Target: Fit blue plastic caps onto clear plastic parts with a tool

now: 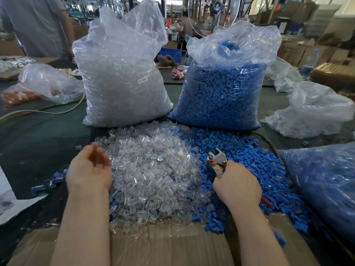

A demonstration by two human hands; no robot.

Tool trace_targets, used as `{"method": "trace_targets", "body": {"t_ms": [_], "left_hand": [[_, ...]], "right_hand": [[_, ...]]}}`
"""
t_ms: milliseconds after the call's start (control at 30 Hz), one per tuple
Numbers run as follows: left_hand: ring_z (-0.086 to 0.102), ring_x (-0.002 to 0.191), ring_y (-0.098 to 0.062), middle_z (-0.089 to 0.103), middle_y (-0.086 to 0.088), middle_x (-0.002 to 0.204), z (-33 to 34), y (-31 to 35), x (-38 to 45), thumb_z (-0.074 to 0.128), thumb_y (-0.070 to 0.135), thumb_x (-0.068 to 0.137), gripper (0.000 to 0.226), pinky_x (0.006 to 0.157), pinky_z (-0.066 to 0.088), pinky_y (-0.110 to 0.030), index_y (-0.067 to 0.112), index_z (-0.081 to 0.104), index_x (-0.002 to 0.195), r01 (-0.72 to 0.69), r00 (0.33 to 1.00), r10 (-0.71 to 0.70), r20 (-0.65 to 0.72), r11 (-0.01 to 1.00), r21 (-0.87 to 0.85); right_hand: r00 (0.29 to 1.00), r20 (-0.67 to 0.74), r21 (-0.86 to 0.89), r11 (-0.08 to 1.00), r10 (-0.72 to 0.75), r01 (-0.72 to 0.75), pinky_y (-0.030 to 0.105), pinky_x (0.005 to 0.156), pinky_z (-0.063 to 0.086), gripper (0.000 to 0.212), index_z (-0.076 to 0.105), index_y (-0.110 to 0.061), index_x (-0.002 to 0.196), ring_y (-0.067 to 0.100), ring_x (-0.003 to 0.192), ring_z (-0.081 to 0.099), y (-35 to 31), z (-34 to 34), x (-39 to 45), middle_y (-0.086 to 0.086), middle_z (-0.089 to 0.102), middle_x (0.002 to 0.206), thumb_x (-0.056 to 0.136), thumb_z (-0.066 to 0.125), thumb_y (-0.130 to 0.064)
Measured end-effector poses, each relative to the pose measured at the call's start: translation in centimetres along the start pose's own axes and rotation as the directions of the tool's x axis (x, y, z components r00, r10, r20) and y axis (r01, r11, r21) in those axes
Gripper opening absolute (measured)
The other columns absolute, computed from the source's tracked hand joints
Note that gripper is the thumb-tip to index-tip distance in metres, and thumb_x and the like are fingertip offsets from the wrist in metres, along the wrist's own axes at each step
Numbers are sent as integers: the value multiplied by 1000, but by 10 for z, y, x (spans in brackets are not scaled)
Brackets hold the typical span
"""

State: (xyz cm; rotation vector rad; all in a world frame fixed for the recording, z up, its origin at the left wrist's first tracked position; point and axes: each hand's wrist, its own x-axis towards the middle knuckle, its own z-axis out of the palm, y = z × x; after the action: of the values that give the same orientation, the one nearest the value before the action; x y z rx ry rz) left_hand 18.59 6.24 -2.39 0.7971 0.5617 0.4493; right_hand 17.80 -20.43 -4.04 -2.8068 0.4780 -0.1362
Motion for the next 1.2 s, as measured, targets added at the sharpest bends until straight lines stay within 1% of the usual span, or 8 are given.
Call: {"method": "trace_targets", "body": {"t_ms": [67, 133, 233, 367, 600, 867, 1000, 1200], "left_hand": [[63, 71, -3, 72, 4, 83, 19, -3, -9, 62, 13, 95, 8, 69, 50, -19, 18, 67, 91, 11, 996, -18, 85, 997, 79], [64, 80, -4, 72, 5, 92, 32, -11, -19, 65, 16, 92, 8, 68, 48, -19, 22, 67, 97, -159, 968, 45, 245, 867, 471], [60, 83, 1, 67, 13, 99, 38, -31, -28, 67, 27, 90, 20, 61, 51, -10, 25, 66, 110, -428, 878, -27, 477, 399, 811], [49, 123, -17, 51, 3, 138, 44, -48, -33, 66, 40, 90, 38, 113, 36, -39, 30, 62, 127, -564, 822, -88, 563, -265, 782], [58, 70, 2, 70, 10, 85, 43, -48, -39, 68, 21, 91, 8, 55, 37, -14, 27, 72, 88, -563, 825, -27, 564, -115, 819], [65, 89, -8, 72, 13, 99, 44, -46, -39, 67, 41, 90, 19, 95, 51, -36, 32, 70, 107, -601, 794, -110, 598, -292, 744], [63, 78, -2, 68, 17, 82, 42, -48, -39, 68, 36, 90, 4, 99, 50, -41, 32, 70, 89, -616, 780, -87, 620, -279, 736], [63, 70, 2, 68, 17, 74, 49, -51, -43, 71, 37, 88, 6, 65, 53, -20, 34, 68, 84, -630, 773, 16, 634, 132, 765]], "right_hand": [[1000, 17, -5, 1000, 13, -13, 31, 58, 37, 13, 53, -20, 94, 22, 69, 50, -1, -1, 0, -1, 51, 87, 88, 57, -31], [1000, 25, 0, 1000, 16, -16, 31, 58, 37, 12, 53, -21, 93, 20, 66, 48, -1, -1, 0, -2, 49, 85, 87, 57, -31], [1000, 22, 22, 1000, 21, -21, 31, 56, 35, 10, 53, -20, 92, 17, 61, 42, -1, -1, 0, -3, 46, 83, 86, 55, -28], [999, 18, 22, 999, 35, -35, 32, 60, 36, 13, 50, -21, 95, 20, 68, 45, -4, -2, 0, -1, 47, 86, 89, 55, -31], [999, 3, 64, 997, 45, -45, 31, 56, 33, 10, 45, -19, 88, 14, 59, 39, -3, -2, 0, -2, 46, 80, 91, 53, -25], [996, -92, 182, 983, -11, 28, 30, 50, 27, 18, 44, -21, 84, 9, 59, 41, -5, -3, 0, -5, 50, 74, 88, 57, -33], [996, -79, 360, 931, -33, 60, 30, 51, 28, 15, 45, -24, 83, 8, 63, 46, -6, -2, 2, -6, 54, 72, 89, 57, -28], [989, -96, 494, 857, -111, 144, 29, 55, 38, 5, 58, -25, 91, 11, 68, 53, -6, -1, 3, -7, 60, 77, 88, 61, -23]]}}
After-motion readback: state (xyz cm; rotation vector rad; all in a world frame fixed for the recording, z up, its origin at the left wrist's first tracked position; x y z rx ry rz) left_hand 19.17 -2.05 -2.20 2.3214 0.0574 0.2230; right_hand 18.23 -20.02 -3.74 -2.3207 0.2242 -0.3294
